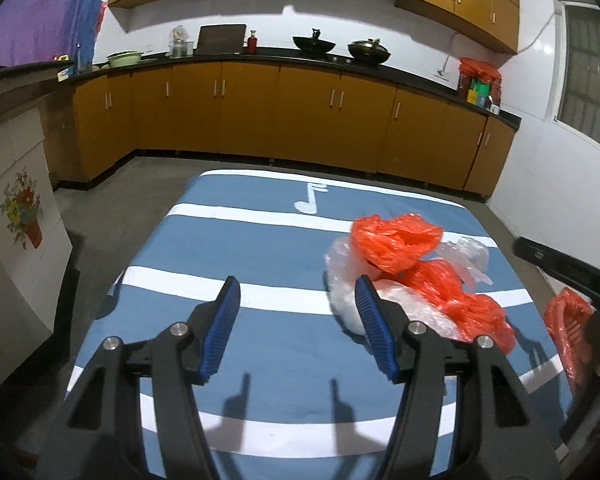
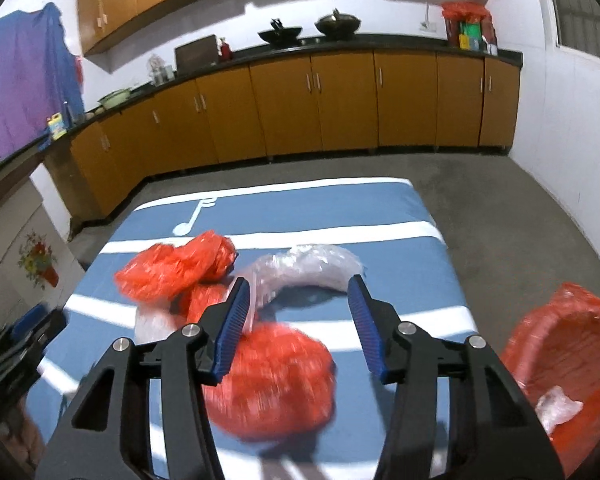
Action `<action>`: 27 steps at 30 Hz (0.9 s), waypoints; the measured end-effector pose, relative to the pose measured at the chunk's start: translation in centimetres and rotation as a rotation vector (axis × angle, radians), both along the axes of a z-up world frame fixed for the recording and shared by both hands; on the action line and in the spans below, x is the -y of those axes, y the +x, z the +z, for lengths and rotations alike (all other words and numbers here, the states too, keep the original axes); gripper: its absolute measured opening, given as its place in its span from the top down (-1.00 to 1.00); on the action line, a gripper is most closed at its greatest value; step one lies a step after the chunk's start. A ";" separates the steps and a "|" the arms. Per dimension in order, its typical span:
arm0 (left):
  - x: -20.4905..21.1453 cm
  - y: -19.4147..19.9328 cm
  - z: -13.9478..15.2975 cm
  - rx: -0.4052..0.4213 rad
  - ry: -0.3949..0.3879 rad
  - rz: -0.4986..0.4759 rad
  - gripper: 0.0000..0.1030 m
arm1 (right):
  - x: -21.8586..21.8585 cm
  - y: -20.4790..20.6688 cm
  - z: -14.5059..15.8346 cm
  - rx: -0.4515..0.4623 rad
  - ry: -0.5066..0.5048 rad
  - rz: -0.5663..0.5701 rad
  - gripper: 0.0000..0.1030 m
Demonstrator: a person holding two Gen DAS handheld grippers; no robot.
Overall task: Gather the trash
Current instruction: 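Move both tools back over the table toward the red and clear bags, then grasp the clear plastic bag with the right tool while the left tool grasps a red bag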
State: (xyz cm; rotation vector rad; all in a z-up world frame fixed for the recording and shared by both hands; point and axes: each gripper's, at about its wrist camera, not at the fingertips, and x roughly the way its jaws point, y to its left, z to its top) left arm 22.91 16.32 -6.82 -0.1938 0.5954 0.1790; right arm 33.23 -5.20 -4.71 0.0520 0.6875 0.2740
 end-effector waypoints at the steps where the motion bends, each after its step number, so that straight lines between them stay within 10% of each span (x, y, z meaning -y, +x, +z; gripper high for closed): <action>1: -0.2 0.1 0.0 -0.001 -0.002 0.005 -0.15 | -0.3 0.8 -0.2 -0.004 -0.009 -0.012 -0.01; 14: -1.4 2.2 -0.2 0.008 -0.020 0.011 -0.15 | -2.0 5.9 -5.9 -0.179 -0.068 -0.013 -0.09; 18: -0.5 3.3 -0.1 0.010 -0.024 -0.019 -0.15 | -1.9 5.5 -7.2 -0.212 -0.087 0.008 0.73; 27: 1.7 6.7 0.1 -0.005 -0.050 -0.093 -0.15 | 0.5 3.3 -5.2 -0.111 -0.093 -0.010 0.89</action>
